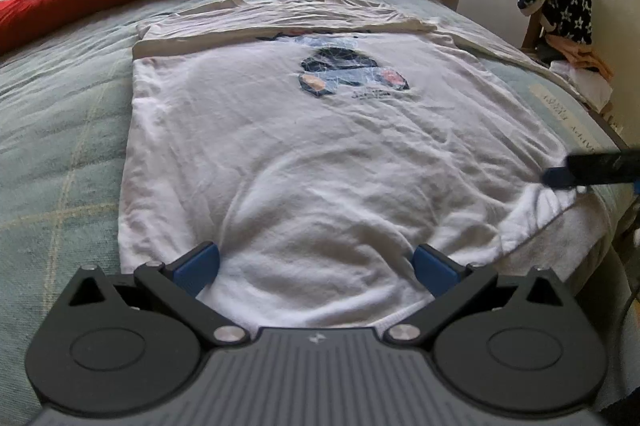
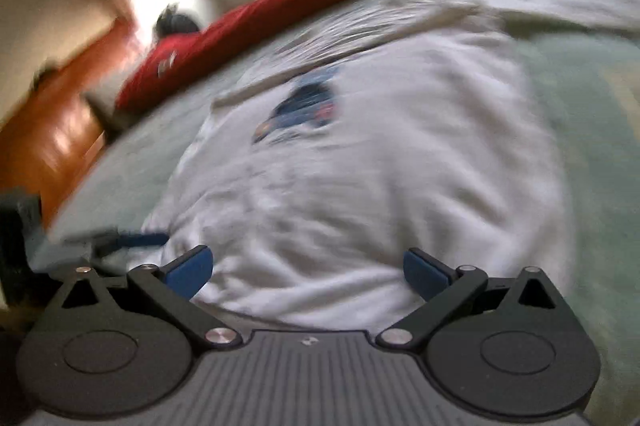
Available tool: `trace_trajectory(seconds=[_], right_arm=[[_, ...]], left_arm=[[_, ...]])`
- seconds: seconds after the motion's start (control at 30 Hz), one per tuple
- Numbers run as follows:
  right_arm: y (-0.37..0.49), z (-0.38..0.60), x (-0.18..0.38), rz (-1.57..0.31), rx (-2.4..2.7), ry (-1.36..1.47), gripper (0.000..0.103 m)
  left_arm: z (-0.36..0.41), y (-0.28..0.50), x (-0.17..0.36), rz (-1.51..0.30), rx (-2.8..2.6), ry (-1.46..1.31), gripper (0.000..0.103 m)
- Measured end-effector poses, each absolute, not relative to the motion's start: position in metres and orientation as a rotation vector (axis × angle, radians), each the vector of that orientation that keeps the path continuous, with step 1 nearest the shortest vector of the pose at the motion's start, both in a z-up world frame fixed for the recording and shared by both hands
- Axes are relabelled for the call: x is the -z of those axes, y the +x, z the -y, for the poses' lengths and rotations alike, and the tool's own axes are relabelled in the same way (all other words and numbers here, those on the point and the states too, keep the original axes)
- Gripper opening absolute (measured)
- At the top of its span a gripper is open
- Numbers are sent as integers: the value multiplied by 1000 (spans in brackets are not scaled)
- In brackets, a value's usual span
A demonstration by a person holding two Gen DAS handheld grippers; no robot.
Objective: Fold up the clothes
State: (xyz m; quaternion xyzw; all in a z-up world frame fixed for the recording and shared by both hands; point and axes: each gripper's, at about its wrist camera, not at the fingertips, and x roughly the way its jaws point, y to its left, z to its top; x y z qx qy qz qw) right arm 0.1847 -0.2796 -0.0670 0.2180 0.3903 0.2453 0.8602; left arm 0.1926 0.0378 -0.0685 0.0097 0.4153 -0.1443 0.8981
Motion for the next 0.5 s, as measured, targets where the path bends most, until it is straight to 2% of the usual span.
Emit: trace_trajectory(seconds=[0.1,0.23,0.33,0.5], right_arm=[[182,299,61,-804,-462,537,103],[189,282,47,-775,-518,523,103],[200,270,52,-832,-462,455,103],[188,300,53,-809,-398,508,102]], left_arm=[[-38,192,67,-856,297,13,102],[-41,190,61,-855,287,-29,102],[-47,189,62,-856,288,-63,102],[-53,187,59,-849,307,-101,102]])
